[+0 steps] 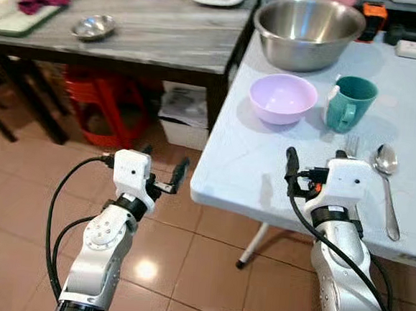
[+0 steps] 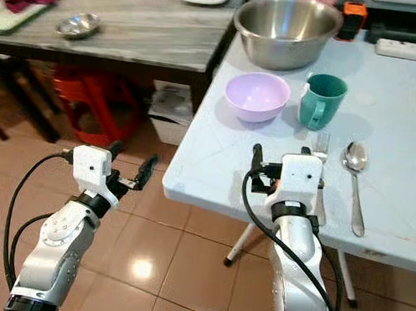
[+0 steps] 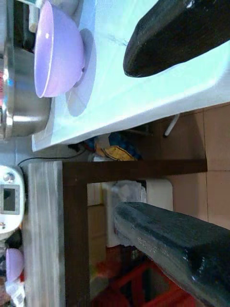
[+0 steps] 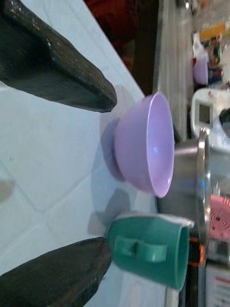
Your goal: Setting the table
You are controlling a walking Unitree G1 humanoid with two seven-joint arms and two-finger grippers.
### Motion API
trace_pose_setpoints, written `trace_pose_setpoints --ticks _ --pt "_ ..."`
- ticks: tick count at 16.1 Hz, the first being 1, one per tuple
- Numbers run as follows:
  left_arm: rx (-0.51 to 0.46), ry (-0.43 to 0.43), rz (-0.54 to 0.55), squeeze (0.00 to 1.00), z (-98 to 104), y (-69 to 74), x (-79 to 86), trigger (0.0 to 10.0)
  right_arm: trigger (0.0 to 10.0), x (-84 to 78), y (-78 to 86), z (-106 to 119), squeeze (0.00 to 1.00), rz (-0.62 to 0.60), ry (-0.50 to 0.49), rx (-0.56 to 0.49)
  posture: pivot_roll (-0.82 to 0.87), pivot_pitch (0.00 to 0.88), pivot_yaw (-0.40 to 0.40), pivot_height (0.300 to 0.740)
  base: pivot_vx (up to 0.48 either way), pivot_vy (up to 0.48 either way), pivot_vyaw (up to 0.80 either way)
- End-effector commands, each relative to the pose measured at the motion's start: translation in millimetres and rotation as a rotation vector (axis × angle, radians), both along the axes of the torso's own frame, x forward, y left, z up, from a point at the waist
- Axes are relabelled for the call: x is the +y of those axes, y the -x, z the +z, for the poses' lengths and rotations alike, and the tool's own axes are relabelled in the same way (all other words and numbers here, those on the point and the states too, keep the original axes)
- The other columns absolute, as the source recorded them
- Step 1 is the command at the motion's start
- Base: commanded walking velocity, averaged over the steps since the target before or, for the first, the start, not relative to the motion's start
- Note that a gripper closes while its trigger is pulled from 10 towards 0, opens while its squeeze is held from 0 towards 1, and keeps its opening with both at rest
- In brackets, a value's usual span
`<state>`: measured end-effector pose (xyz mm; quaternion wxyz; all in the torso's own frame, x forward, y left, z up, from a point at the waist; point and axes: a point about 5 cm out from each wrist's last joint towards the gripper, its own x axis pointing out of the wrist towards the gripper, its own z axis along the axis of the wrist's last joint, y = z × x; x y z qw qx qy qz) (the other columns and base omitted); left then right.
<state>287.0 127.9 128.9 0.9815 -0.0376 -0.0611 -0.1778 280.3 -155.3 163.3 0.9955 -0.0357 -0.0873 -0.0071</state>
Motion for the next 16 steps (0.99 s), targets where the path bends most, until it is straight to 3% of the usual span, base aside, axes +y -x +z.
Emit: trace_pose_setpoints --ticks 1,5,16 --pt "-0.005 -0.004 0.003 0.00 0.1 1.5 4.8 10.0 10.0 3.5 -0.4 -0.2 0.00 0.015 -0.003 -0.002 -0.12 0.146 0.099 0.740 0.000 0.000 0.00" --pt "-0.014 0.001 -0.018 0.00 0.6 2.6 3.0 10.0 10.0 4.5 -1.0 0.4 0.00 0.019 0.004 -0.006 -0.12 0.144 0.098 0.740 0.142 0.000 0.00" --pt "-0.009 0.007 -0.051 0.00 -1.3 4.6 -1.6 10.0 10.0 7.1 -1.2 1.9 0.00 0.028 0.038 -0.018 -0.12 0.149 0.097 0.740 0.388 0.000 0.00"
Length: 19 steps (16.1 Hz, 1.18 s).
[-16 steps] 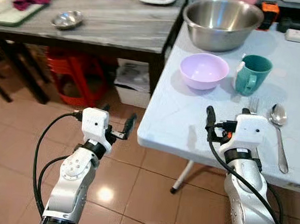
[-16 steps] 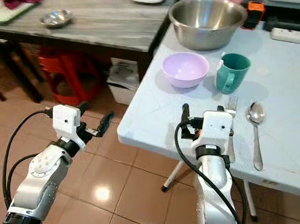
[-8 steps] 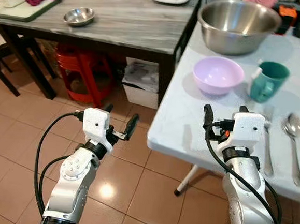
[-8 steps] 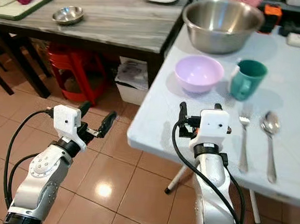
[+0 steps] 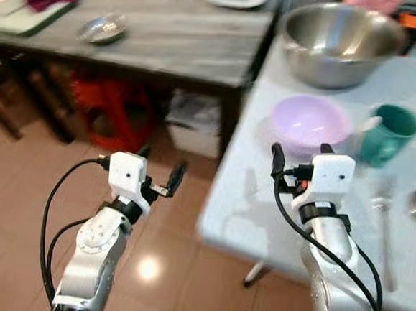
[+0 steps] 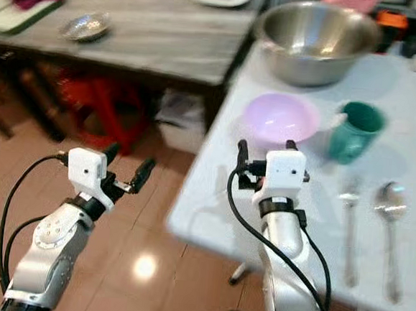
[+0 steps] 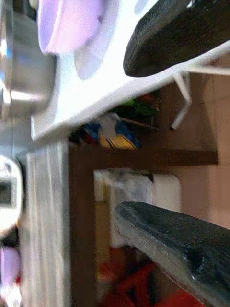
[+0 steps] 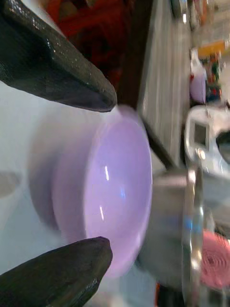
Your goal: Setting the table
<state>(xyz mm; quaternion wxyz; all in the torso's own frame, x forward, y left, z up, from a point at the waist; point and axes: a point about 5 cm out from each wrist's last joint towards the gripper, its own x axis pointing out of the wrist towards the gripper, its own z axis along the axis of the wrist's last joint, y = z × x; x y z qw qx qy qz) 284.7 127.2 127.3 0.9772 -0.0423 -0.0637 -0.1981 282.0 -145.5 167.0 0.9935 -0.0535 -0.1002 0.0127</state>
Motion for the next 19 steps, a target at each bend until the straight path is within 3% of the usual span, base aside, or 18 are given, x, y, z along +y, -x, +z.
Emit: trace_pose_setpoints --ticks 1,8,12,15,16,19 --pt "0.003 0.002 -0.009 0.00 -1 2.0 -1.1 10.0 10.0 -3.1 0.4 -2 0.00 -0.009 0.003 0.007 -0.12 0.149 0.096 0.740 0.334 0.000 0.00" --pt "0.018 0.018 -0.036 0.00 -5 7.3 -1.5 10.0 10.0 -0.2 0.9 -1 0.00 0.013 0.035 0.002 -0.13 0.150 0.086 0.740 0.000 0.000 0.00" --pt "0.012 -0.004 -0.135 0.00 -6 14.3 1.6 10.0 10.0 -0.9 0.9 2 0.00 0.040 0.082 -0.005 -0.13 0.151 0.076 0.740 0.000 0.000 0.00" --pt "0.024 -0.019 -0.203 0.00 -8 17.7 0.0 10.0 10.0 -1.4 1.8 4 0.00 0.070 0.208 0.000 -0.14 0.150 0.071 0.740 0.000 0.000 0.00" --pt "0.038 -0.027 -0.273 0.00 -10 22.7 -3.5 10.0 10.0 -5.4 3.0 1 0.00 0.084 0.283 0.056 -0.15 0.150 0.068 0.740 0.000 0.000 0.00" --pt "0.034 -0.028 -0.312 0.00 -11 26.3 -5.8 10.0 10.0 -7.4 2.4 1 0.00 0.101 0.296 0.090 -0.15 0.151 0.067 0.740 0.000 0.000 0.00"
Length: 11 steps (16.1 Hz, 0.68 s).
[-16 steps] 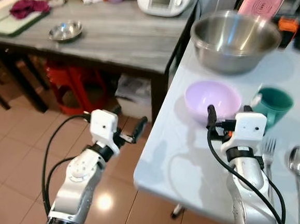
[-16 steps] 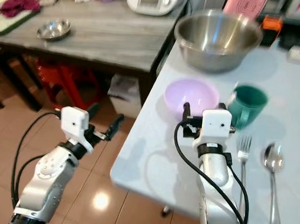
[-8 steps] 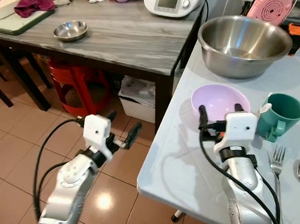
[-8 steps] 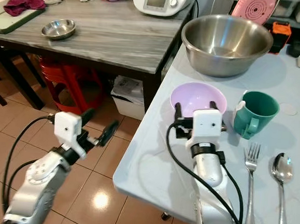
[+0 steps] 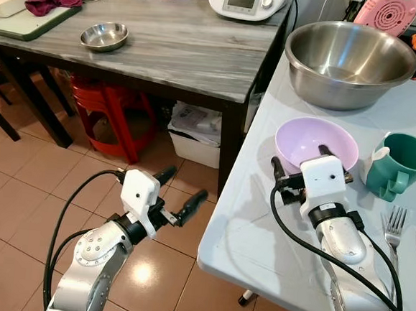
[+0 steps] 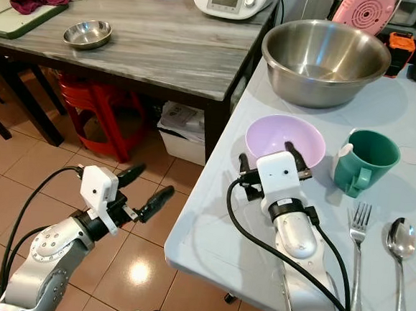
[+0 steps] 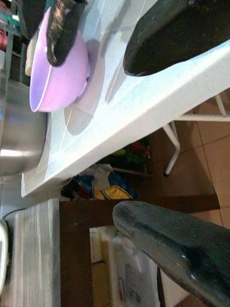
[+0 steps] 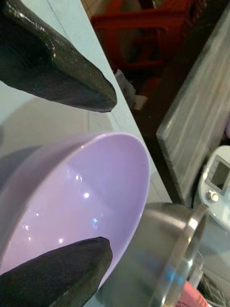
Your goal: Setting the table
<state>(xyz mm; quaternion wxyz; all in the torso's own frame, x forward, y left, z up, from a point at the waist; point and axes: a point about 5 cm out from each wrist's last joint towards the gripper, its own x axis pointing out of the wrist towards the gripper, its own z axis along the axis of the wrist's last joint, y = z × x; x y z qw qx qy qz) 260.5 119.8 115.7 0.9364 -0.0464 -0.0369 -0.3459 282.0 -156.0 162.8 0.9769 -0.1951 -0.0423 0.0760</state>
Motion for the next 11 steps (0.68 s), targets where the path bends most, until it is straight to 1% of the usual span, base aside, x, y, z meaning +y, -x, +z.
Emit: trace_pose_setpoints --ticks 1,2,3,5,7,8,9,10,11 --pt "-0.015 0.005 -0.032 0.00 3 3.6 0.3 10.0 10.0 2.0 0.4 4 0.00 0.024 0.033 0.015 -0.16 0.152 0.066 0.740 0.000 0.000 0.00" --pt "-0.022 0.011 -0.051 0.00 4 4.2 -0.8 10.0 10.0 1.7 -1.2 3 0.00 0.033 0.055 0.040 -0.16 0.152 0.066 0.740 0.000 0.000 0.00" --pt "-0.023 0.006 -0.059 0.00 4 3.6 -0.3 10.0 10.0 3.0 -3.4 2 0.00 0.054 0.118 0.057 -0.16 0.150 0.065 0.740 0.000 0.000 0.00" --pt "-0.024 0.002 -0.066 0.00 4 2.9 0.4 10.0 10.0 2.7 -5.7 -1 0.00 0.066 0.198 0.076 -0.16 0.150 0.065 0.740 0.000 0.000 0.00" --pt "-0.028 -0.004 -0.079 0.00 5 3.2 -0.1 10.0 10.0 -4.1 -11.6 -6 0.00 0.049 0.273 0.131 -0.15 0.148 0.061 0.740 0.000 0.000 0.00" --pt "-0.028 -0.001 -0.080 0.00 4 3.4 -1.2 10.0 10.0 -7.5 -16.4 -6 0.00 0.051 0.313 0.140 -0.15 0.147 0.062 0.740 0.000 0.000 0.00" --pt "-0.026 0.003 -0.084 0.00 4 4.1 -2.3 10.0 6.1 -9.0 -19.0 -7 0.00 0.059 0.329 0.158 -0.15 0.149 0.063 0.740 0.000 0.000 0.00" --pt "-0.024 0.005 -0.086 0.00 4 4.6 -3.1 10.0 0.0 -10.5 -20.8 -7 0.00 0.061 0.342 0.171 -0.15 0.149 0.064 0.740 0.000 0.000 0.00" --pt "-0.022 0.008 -0.092 0.00 4 5.8 -4.1 10.0 0.0 -14.0 -24.1 -7 0.00 0.055 0.358 0.180 -0.14 0.150 0.065 0.740 0.000 0.000 0.00"
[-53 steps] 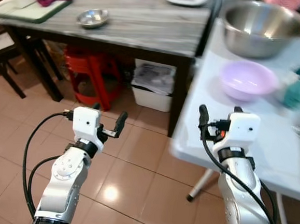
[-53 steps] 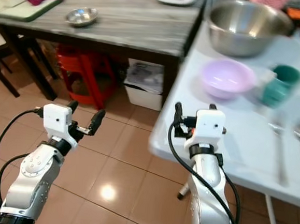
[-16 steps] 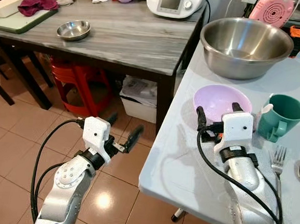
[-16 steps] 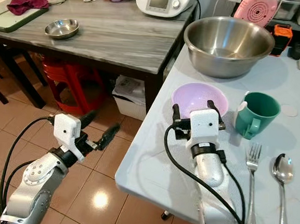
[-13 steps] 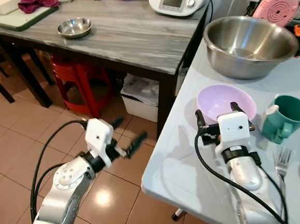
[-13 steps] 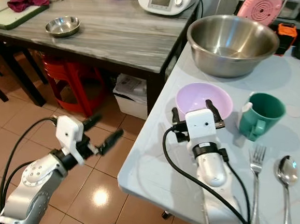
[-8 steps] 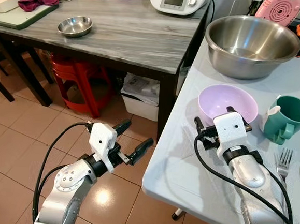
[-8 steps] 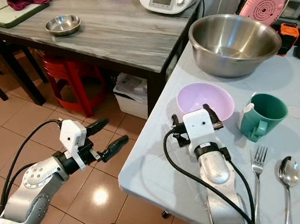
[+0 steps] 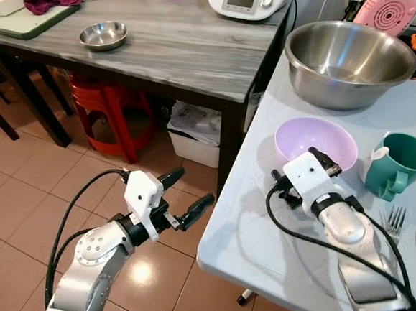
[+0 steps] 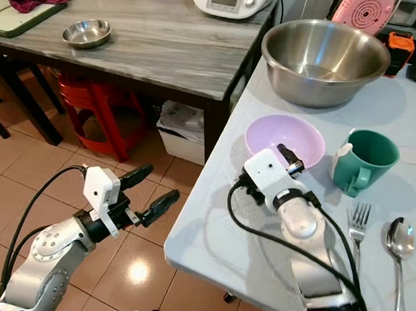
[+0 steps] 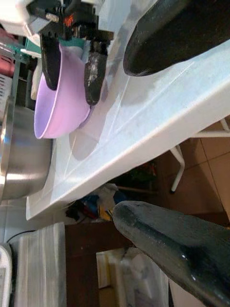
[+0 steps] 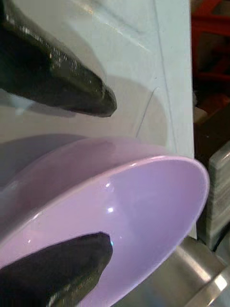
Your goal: Setting the table
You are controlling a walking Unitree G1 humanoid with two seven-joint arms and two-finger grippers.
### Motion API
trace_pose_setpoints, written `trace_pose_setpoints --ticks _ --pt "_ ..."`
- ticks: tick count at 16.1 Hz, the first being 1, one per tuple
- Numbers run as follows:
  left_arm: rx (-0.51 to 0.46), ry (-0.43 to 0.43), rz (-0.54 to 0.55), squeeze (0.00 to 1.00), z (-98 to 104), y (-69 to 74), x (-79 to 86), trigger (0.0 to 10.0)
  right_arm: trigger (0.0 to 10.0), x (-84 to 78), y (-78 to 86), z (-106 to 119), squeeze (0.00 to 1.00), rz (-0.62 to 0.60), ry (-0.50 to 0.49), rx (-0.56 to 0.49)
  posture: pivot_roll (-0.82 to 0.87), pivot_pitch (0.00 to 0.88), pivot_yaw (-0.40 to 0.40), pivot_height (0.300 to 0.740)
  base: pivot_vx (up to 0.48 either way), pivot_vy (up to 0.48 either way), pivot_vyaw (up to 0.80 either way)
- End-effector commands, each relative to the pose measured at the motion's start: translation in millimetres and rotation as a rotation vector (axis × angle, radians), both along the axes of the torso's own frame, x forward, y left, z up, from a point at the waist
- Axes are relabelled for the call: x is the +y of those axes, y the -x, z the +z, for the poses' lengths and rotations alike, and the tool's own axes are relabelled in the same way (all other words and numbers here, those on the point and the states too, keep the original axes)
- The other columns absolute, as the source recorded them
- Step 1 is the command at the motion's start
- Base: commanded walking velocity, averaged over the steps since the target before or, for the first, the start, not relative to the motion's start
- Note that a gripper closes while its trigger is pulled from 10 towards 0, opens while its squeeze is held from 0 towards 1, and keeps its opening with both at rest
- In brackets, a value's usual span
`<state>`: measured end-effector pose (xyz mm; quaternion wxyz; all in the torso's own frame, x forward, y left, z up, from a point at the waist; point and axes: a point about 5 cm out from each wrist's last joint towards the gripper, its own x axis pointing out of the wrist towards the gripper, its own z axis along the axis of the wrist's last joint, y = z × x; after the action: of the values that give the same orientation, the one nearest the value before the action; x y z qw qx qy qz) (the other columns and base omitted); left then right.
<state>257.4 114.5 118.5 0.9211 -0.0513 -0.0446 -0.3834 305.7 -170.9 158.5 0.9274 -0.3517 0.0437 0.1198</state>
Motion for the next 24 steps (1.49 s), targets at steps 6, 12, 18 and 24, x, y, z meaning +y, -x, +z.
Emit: trace_pose_setpoints --ticks 6,12,18,24 --pt "-0.017 -0.037 -0.072 0.00 -0.8 6.9 0.6 10.0 0.0 -3.6 -7.1 -3.1 0.00 0.001 0.017 0.049 -0.14 0.152 0.068 0.740 0.000 0.000 0.00" --pt "-0.017 -0.048 -0.078 0.00 -1.4 6.6 0.0 10.0 0.0 -9.2 -8.7 -2.9 0.00 -0.018 0.011 0.046 -0.14 0.151 0.075 0.740 0.000 0.000 0.00" --pt "-0.015 -0.053 -0.072 0.00 -1.4 5.6 0.8 10.0 0.0 -8.2 -11.0 -1.1 0.00 -0.022 0.008 0.029 -0.13 0.147 0.079 0.740 0.000 0.000 0.00" --pt "-0.016 -0.060 -0.068 0.00 -1.0 4.5 1.7 10.0 0.0 -1.8 -11.4 1.8 0.00 -0.006 -0.044 0.006 -0.13 0.145 0.084 0.740 0.000 0.000 0.00"
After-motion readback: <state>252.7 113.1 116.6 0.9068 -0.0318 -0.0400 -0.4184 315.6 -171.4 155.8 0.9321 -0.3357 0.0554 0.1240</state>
